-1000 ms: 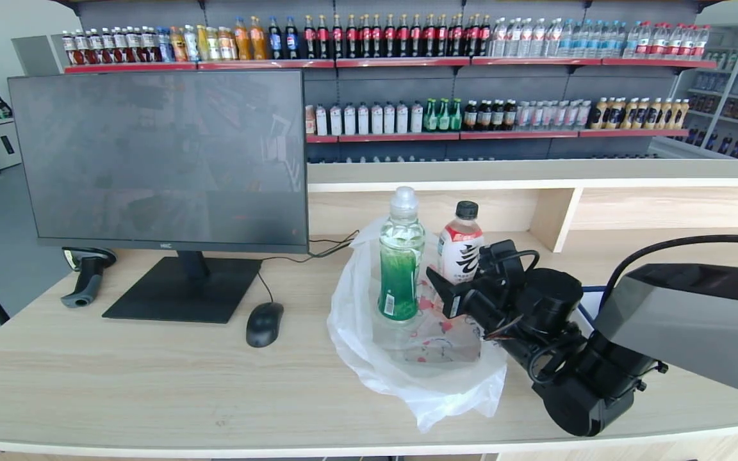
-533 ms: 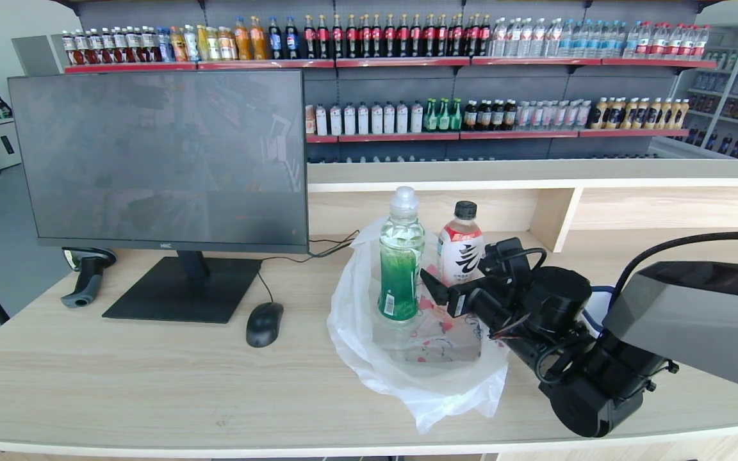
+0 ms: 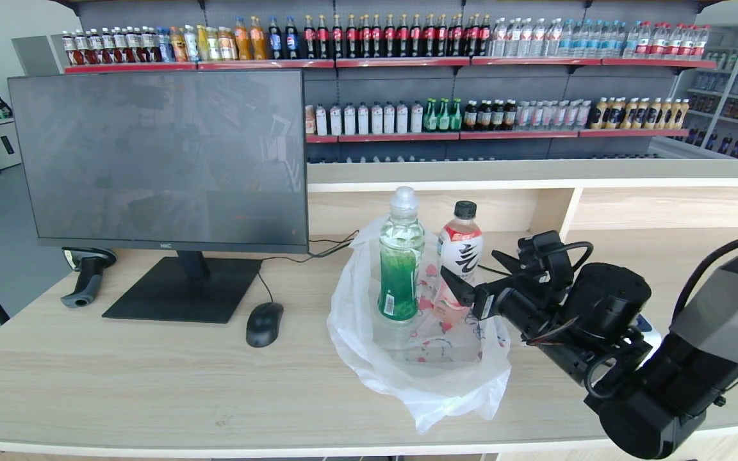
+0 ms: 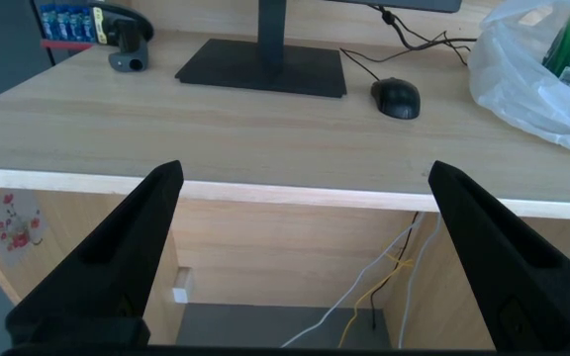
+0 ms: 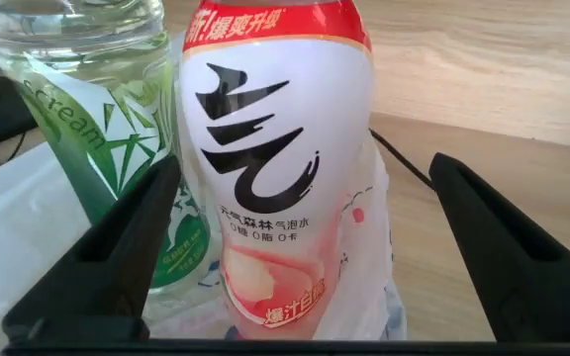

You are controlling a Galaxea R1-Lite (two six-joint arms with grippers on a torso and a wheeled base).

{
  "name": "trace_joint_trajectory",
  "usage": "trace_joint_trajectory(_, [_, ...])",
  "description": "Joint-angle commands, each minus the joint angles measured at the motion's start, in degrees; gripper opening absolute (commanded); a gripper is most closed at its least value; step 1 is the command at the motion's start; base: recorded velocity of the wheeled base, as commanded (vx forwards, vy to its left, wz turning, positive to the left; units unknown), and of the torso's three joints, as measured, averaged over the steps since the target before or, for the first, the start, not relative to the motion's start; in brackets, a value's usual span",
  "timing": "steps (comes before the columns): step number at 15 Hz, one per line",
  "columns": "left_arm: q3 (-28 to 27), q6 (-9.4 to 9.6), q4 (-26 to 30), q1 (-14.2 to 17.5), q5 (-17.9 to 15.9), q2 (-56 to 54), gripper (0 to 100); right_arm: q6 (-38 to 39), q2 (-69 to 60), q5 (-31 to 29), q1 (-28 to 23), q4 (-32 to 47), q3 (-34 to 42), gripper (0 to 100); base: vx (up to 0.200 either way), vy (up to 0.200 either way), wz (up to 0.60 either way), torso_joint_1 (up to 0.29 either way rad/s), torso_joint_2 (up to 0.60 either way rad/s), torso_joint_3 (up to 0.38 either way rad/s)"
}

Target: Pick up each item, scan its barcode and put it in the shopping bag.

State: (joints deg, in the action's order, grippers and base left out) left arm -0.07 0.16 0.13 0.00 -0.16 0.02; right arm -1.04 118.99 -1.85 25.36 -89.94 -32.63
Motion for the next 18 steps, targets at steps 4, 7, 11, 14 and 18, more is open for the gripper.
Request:
trace_joint_trajectory(4, [-0.01,-0.07,0.04,0.00,-0.02,-0.02,100,-0.46,-9.57,-0.17,1.63,-0.06,6.53,100,0.000,0.000,0.00,0.000,0.00,0.000])
trace_joint_trajectory(7, [-0.01,-0.07,0.04,0.00,-0.02,-0.02,100,-0.11,-11.68,-0.17,3.82,-0.06,8.55,100,-0.133,0.000,0.00,0.002,0.00,0.000])
trace_joint_trajectory(11, [-0.01,-0.42,0.13,0.00,0.07,-0.02,100,0.86,-14.14,-0.17,2.68,-0.06,9.08,100,-0.200,0.000,0.00,0.006,0.01,0.004])
trace_joint_trajectory(14, [-0.01,-0.77,-0.05,0.00,0.07,-0.02,100,0.86,-13.79,-0.17,2.94,-0.06,9.17,100,-0.200,0.000,0.00,0.004,0.00,0.007])
trace_joint_trajectory(18, [-0.01,-0.51,0.04,0.00,0.07,-0.02,100,1.30,-15.90,-0.17,2.33,-0.06,11.19,100,0.000,0.000,-0.45,0.003,0.00,0.005])
